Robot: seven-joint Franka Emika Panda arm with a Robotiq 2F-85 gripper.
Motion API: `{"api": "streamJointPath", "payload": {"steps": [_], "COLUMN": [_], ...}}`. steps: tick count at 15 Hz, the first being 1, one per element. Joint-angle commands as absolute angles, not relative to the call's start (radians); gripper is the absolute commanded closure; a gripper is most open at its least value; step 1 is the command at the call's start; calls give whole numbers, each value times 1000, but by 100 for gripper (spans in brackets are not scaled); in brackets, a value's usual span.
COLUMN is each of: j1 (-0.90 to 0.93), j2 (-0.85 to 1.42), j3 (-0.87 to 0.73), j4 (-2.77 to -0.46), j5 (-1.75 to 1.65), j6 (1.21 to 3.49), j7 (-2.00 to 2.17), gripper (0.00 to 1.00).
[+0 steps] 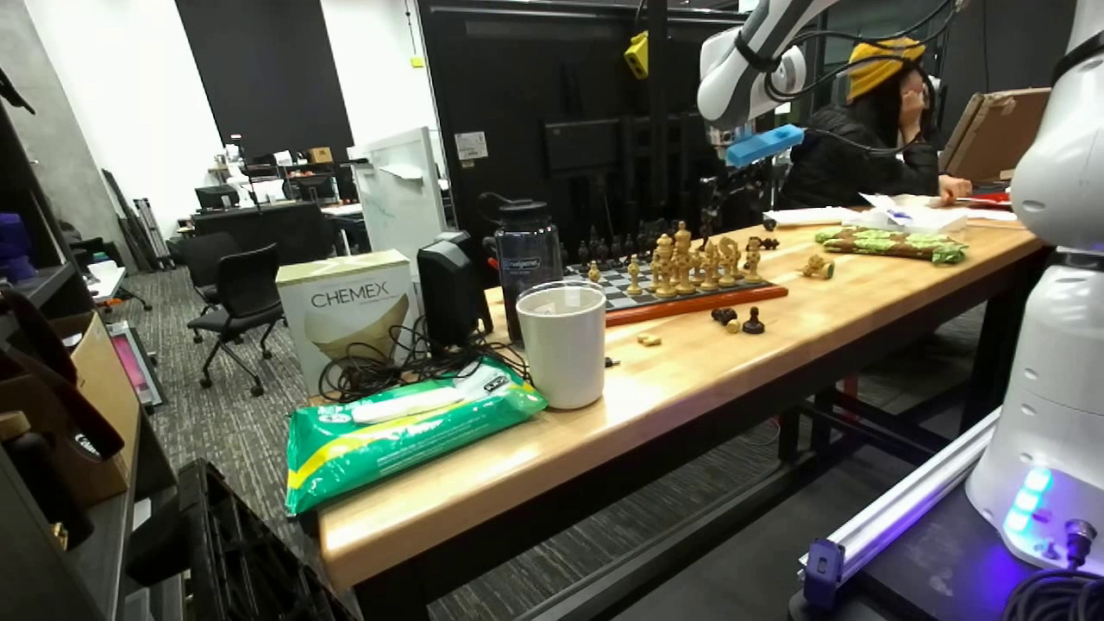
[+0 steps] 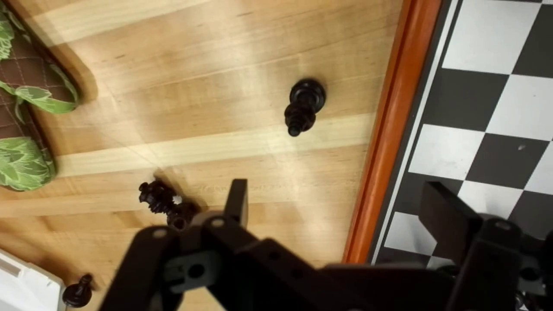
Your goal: Pick up the black chess piece lying on the table and put it on the chess board
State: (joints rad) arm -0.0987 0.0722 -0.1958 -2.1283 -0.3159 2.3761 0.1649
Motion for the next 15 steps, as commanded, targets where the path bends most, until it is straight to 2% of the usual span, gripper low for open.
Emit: {"api": "streamJointPath", "payload": {"steps": [1,8,15], "j1": [-115,-120,-153], "j2": [73,94,164], "j3": [-178,-177,-182], "j4": [-2104,-2056,-2014], "j5": [-269,-223,-156], "j6": [2320,2221,2234], "j7": [104,56,-41], "gripper": [0,0,0]}}
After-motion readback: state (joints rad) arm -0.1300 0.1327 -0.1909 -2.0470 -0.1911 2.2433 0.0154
